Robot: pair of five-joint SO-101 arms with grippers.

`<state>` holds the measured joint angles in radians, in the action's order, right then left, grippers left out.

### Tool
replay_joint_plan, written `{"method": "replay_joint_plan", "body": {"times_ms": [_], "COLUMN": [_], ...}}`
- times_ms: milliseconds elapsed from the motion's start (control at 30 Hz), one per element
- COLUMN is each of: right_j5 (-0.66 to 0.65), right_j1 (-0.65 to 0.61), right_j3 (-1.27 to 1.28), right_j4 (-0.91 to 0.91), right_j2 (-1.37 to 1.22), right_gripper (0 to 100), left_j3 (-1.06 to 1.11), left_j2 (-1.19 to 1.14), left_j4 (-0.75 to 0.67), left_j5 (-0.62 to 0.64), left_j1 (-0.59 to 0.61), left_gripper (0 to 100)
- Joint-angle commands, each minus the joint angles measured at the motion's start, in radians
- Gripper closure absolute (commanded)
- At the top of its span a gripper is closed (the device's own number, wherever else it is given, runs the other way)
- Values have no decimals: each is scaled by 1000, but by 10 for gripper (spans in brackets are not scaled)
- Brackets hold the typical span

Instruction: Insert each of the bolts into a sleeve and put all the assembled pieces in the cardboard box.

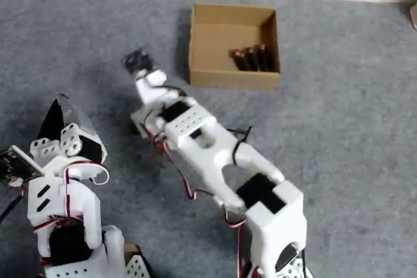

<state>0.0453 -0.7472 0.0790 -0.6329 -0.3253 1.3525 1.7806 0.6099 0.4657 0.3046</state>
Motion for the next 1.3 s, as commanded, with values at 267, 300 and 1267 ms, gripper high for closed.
{"method": "replay_joint_plan", "body": {"times_ms": [267,300,1267], "right_j5": [23,23,114], "right_j1": [61,61,102], "right_j3": [-54,-53,-576], "right_j4": [19,19,-390], "right_j2": [4,2,-515], "right_gripper": [628,628,994], "left_j3": [-56,-56,-56], "left_j2": [4,4,4], "left_j4": [2,2,2], "left_j5": [2,2,2], "left_j1": [12,12,12], "left_gripper": [993,993,993]}}
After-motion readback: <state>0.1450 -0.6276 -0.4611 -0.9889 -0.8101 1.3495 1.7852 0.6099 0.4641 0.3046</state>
